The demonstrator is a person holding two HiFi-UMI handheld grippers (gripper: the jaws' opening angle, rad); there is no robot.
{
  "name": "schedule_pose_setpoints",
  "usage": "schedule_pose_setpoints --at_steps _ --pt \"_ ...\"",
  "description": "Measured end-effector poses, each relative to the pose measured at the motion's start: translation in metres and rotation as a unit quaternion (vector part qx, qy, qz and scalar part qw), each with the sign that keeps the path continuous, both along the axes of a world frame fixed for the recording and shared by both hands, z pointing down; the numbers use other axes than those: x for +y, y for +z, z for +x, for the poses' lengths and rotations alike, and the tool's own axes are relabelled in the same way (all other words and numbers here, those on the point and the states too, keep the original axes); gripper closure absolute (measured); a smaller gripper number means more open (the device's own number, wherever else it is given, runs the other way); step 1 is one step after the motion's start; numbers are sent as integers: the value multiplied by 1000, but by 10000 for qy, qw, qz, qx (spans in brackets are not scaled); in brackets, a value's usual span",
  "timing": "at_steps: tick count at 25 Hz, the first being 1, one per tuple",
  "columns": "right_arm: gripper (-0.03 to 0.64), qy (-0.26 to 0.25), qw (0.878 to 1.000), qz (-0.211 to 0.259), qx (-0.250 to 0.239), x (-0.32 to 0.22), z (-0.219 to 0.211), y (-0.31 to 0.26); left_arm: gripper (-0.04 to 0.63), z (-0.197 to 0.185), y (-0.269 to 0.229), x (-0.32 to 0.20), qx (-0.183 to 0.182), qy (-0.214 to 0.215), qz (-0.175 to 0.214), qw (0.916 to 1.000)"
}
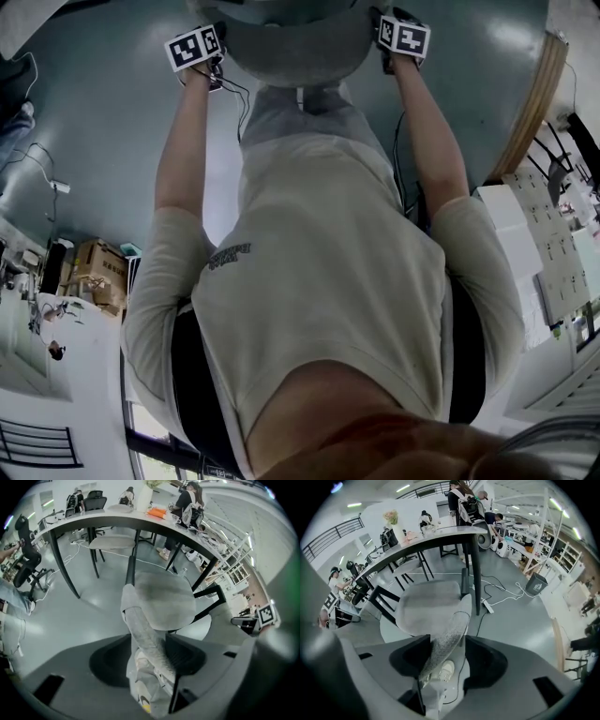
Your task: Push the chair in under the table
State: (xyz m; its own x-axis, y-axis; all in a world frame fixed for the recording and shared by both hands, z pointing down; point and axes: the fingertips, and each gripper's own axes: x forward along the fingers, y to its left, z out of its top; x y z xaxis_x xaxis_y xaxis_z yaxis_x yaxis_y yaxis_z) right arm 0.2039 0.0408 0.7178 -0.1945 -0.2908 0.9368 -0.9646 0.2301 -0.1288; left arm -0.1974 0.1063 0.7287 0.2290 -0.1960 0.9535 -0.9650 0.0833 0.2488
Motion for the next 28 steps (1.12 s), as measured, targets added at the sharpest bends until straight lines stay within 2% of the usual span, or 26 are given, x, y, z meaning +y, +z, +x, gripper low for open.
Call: schedule_pose_setpoints --at_steps 4,9,11,12,13,15,24,28 --pt "393 369 9989 -113 -248 2 0 4 370 6 8 0 195 -245 -82 9995" --pt "429 728 9948 -252 -664 4 -8 9 368 12 18 -3 43 -263 -106 9996" --pt "307 720 9925 -464 -873 10 -18 16 368 11 20 -3 24 -354 -60 9994" --pt "301 680 9928 -523 -835 12 -21 20 368 11 20 -3 33 -395 -39 9992" --pt "333 634 9942 -510 -704 13 -21 22 368 11 21 -3 39 -422 -29 9991" --pt "347 619 9958 -415 -527 13 -19 23 368 10 21 -2 29 -447 -47 9990" --pt "353 439 9963 -613 -423 11 -18 33 368 10 31 -6 42 -520 -62 9986" --pt "375 402 9962 -680 -352 11 -15 34 370 11 32 -5 52 -508 -124 9986"
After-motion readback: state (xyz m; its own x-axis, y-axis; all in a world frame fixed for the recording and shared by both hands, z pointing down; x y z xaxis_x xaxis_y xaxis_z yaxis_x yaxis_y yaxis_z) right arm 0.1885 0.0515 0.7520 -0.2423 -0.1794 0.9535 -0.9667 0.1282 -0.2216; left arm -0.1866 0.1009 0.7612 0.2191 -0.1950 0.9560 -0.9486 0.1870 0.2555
